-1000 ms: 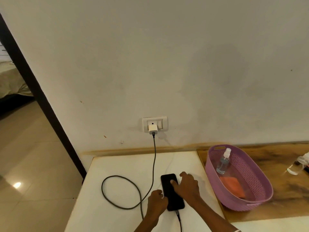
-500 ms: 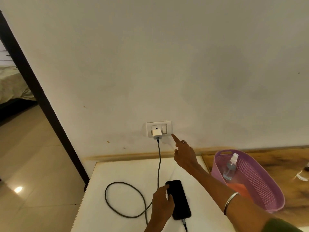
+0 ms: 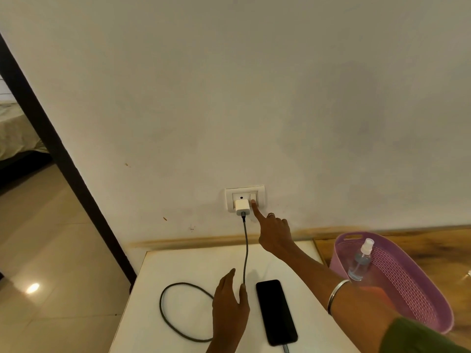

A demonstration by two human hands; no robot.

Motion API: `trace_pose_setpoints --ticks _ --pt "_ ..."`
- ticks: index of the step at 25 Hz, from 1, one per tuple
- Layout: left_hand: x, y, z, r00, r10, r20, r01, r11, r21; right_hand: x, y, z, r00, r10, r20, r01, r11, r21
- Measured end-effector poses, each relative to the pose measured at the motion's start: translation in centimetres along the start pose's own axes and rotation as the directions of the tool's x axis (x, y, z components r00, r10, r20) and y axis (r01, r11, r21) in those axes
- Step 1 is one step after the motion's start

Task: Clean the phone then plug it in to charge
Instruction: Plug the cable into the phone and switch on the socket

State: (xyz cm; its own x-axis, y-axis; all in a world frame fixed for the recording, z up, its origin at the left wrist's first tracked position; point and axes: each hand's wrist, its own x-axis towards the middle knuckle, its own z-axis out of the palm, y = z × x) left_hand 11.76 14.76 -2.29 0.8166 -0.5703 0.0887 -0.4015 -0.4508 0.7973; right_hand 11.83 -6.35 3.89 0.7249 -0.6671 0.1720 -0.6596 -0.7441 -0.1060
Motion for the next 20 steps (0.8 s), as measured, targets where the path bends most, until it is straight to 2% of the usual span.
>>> trace_pose_setpoints --ticks 8,14,20 --pt "1.1 0.1 0.2 0.996 0.070 0.058 -0.075 0.993 0.086 0.1 0.5 0.8 1.000 0.013 0.010 -0.012 0.997 -0.077" --pt "1.6 0.9 -0.2 0.996 0.062 0.072 -0.066 0.996 0.064 -0.2 -0.7 0.6 0.995 0.072 0.074 -0.071 0.997 -0.017" --pt "1.1 1.1 0.1 0.995 0.020 0.093 -0.027 0.997 0.074 -1.5 0.2 -0.3 0.997 -0.001 0.077 -0.005 0.997 0.073"
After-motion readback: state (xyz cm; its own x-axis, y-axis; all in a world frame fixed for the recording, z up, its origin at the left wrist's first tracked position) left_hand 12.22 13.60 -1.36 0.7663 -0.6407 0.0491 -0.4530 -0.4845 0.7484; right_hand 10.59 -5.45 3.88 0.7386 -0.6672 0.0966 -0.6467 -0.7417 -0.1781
